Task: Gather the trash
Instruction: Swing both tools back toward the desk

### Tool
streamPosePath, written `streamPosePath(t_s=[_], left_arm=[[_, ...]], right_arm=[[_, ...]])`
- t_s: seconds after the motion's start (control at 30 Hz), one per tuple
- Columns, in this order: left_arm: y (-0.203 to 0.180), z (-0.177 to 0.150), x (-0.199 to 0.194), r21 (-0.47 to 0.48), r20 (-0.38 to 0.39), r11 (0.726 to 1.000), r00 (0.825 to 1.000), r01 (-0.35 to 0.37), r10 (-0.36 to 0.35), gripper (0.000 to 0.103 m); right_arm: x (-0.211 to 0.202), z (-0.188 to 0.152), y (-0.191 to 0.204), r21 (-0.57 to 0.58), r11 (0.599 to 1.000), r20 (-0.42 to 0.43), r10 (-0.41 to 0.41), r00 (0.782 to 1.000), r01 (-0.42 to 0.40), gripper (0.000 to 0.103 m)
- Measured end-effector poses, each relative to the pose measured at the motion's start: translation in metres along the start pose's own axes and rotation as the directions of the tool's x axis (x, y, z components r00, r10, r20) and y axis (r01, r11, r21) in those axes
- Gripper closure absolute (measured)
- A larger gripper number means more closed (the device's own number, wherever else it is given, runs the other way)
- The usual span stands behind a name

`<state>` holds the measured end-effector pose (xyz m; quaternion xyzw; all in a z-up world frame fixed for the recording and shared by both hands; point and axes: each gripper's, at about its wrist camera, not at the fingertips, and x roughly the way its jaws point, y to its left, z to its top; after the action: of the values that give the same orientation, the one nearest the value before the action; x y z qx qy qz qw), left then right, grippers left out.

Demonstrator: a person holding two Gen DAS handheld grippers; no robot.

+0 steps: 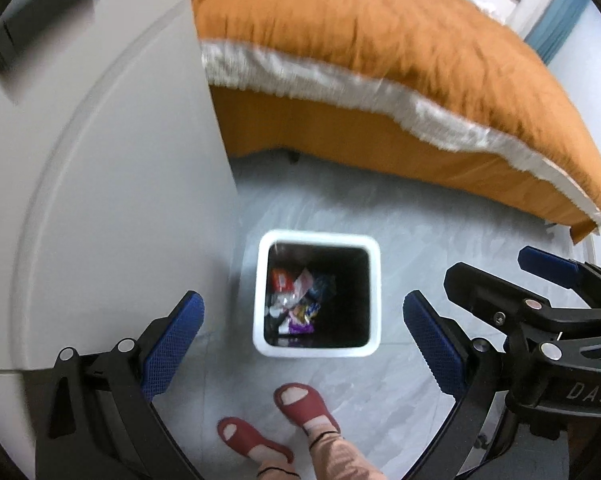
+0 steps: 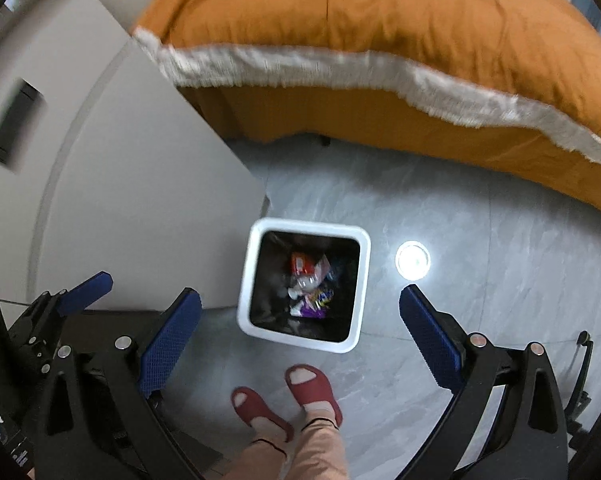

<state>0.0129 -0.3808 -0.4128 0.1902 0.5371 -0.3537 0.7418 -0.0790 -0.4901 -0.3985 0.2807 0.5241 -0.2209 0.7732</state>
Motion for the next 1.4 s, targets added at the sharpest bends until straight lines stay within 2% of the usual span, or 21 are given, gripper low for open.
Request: streamPosePath(t_s=[0.2, 0.53, 0.67, 0.87, 1.0, 1.13, 1.3, 1.4], left_arm=[[-0.012, 0.023, -0.091, 0.026, 0.127, 0.999, 0.991, 0.029, -0.032, 0.005], [-0.001, 0.045, -0.205, -0.018, 0.299, 0.999, 0.954, 0.029, -0.023, 0.005], [0.019, 0.043, -0.246, -0.06, 0.363, 0.998, 0.931, -0.011, 0.032, 0.005], [0.068, 0.029, -0.29, -0.169, 0.423, 0.982, 0.894, -0.084, 0.15, 0.005], [0.11, 0.014, -0.316, -0.256, 0.445, 0.957, 0.862, -0.137, 0.243, 0.005], [0.154, -0.003, -0.333, -0.356, 0.434, 0.915, 0.833, -0.191, 0.343, 0.005], [0.212, -0.025, -0.346, -0.472, 0.389, 0.848, 0.806, -0.242, 0.446, 0.005], [0.24, -0.035, -0.347, -0.525, 0.359, 0.812, 0.8, -0.253, 0.482, 0.005]], right_arm=[[-0.091, 0.016, 0.016, -0.02, 1.0, 0.159, 0.005, 0.987, -0.002, 0.004], [-0.196, 0.042, 0.061, -0.113, 0.992, 0.332, 0.084, 0.94, -0.049, 0.004], [-0.217, 0.046, 0.088, -0.164, 0.982, 0.356, 0.149, 0.923, -0.095, 0.004], [-0.237, 0.047, 0.158, -0.314, 0.938, 0.378, 0.268, 0.886, -0.15, 0.004], [-0.242, 0.042, 0.212, -0.432, 0.886, 0.37, 0.343, 0.863, -0.167, 0.004], [-0.238, 0.036, 0.263, -0.528, 0.828, 0.327, 0.405, 0.854, -0.191, 0.004], [-0.224, 0.031, 0.316, -0.603, 0.764, 0.253, 0.457, 0.853, -0.23, 0.004], [-0.211, 0.031, 0.35, -0.637, 0.73, 0.206, 0.47, 0.858, -0.247, 0.004]])
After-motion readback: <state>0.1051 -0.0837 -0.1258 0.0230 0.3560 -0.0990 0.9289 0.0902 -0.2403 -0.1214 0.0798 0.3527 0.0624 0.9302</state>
